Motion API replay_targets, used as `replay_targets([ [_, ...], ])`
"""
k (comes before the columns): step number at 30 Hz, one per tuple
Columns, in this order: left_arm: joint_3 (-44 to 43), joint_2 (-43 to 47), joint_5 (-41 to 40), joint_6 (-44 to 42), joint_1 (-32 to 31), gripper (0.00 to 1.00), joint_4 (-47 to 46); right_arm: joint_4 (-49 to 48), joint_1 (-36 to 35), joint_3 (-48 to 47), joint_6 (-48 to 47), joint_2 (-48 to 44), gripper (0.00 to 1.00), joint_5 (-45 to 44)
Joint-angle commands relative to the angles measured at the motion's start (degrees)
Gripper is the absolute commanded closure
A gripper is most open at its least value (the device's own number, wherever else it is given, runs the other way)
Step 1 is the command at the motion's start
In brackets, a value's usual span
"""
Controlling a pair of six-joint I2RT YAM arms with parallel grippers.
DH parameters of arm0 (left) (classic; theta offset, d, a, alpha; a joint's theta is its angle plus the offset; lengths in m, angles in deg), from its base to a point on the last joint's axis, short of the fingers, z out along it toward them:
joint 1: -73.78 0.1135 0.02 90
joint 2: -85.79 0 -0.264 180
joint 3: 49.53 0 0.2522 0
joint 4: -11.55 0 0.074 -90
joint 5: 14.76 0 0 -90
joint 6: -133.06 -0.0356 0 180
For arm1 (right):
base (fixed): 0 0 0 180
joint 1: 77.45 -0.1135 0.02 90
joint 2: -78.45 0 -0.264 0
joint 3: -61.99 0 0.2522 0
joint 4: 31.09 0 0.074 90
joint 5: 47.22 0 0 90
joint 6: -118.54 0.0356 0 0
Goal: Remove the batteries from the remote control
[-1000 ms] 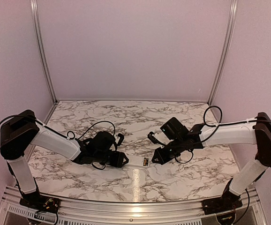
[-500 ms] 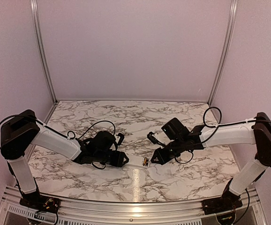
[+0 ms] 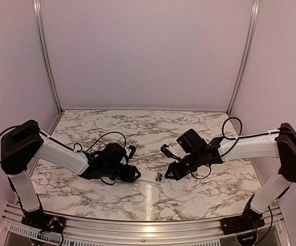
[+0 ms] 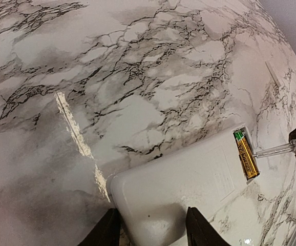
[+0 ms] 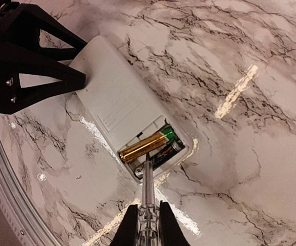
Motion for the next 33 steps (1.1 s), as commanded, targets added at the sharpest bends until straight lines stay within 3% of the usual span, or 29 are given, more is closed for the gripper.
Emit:
replay_targets([
  [1, -1.2, -2.0, 2.6, -1.3, -0.8, 0.54, 0.1, 0.4, -0.7, 0.5, -0.4, 1.1, 1.0, 3.0],
  [33, -1.1, -1.7, 2.6, -1.2, -0.8, 0.55, 0.2, 8.8, -0.7, -6.9, -0.6, -0.6, 1.0, -0.6],
])
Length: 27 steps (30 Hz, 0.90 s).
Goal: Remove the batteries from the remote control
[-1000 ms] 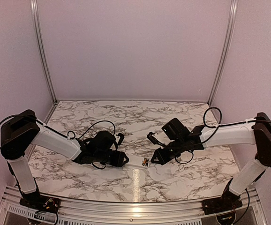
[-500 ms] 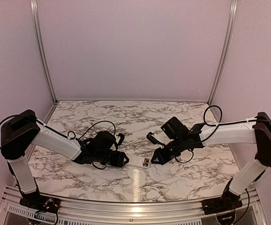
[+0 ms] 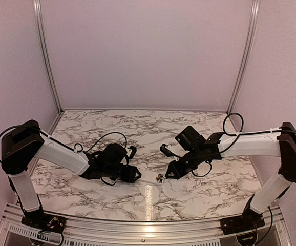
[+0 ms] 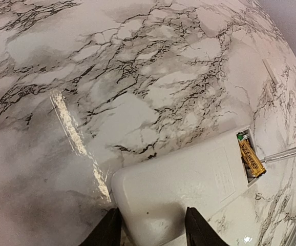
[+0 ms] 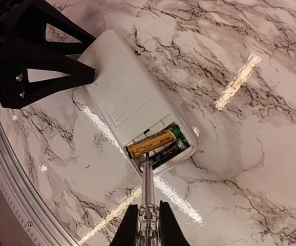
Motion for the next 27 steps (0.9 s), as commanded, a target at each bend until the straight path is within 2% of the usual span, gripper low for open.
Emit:
replay_targets([
  [1, -0.8, -1.5, 1.9, -1.1, -0.7, 0.56, 0.3, 1.3, -0.5, -3.0, -0.3, -0.4, 1.0, -1.1],
  [27, -0.8, -1.3, 1.6, -1.2, -0.7, 0.57, 0.7, 4.0, -0.5, -6.9, -0.8, 0.6, 1.0, -5.3],
])
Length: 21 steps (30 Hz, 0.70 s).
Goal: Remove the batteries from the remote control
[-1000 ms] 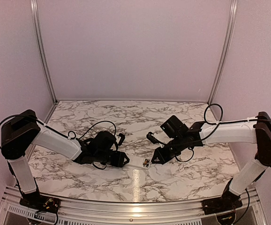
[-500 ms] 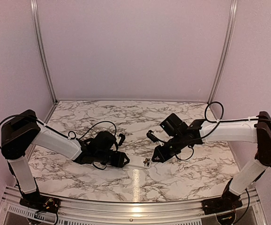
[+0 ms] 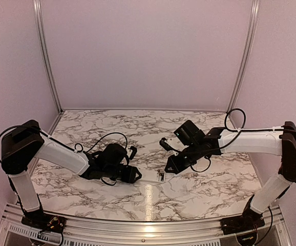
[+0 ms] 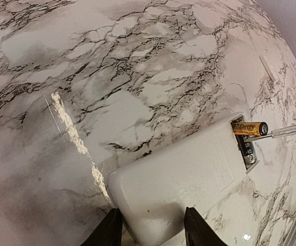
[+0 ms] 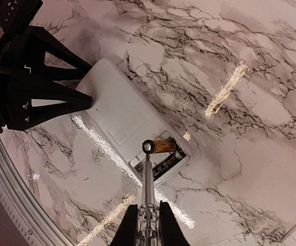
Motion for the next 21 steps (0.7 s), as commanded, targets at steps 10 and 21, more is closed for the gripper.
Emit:
replay_targets([
  [10, -0.8, -1.1, 0.6, -1.1, -0.6, 0.57, 0.9, 0.4, -0.4, -2.1, -1.2, 1.8, 1.0, -3.4],
  [21, -0.9, -1.3, 0.6, -1.1, -0.6, 0.57, 0.9, -0.4, 1.1, -0.9, -2.0, 1.2, 1.0, -3.0],
])
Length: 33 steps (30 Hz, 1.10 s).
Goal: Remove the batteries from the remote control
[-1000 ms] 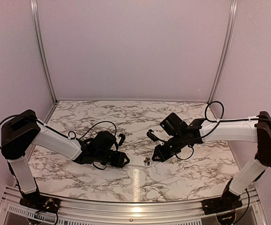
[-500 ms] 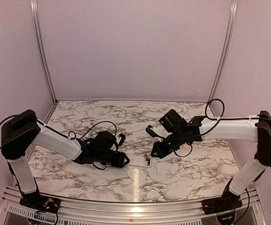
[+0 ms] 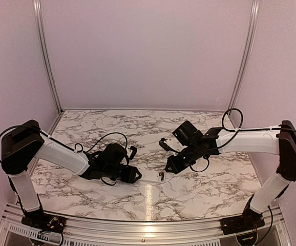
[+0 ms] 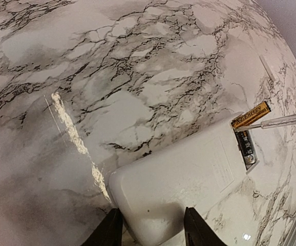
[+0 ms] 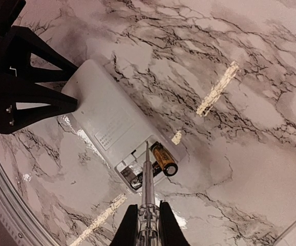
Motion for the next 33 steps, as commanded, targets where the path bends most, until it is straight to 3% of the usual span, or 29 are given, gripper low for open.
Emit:
replay_targets([
  [1, -0.9, -1.2, 0.6, -1.1, -0.6, 0.57, 0.9, -0.6, 1.3, 0.3, -1.0, -0.3, 1.0, -0.1],
  [33, -1.1, -1.5, 0.7, -1.0, -0.7, 0.57, 0.8, -1.8, 2.5, 3.9, 0.5, -4.0, 1.0, 2.7],
])
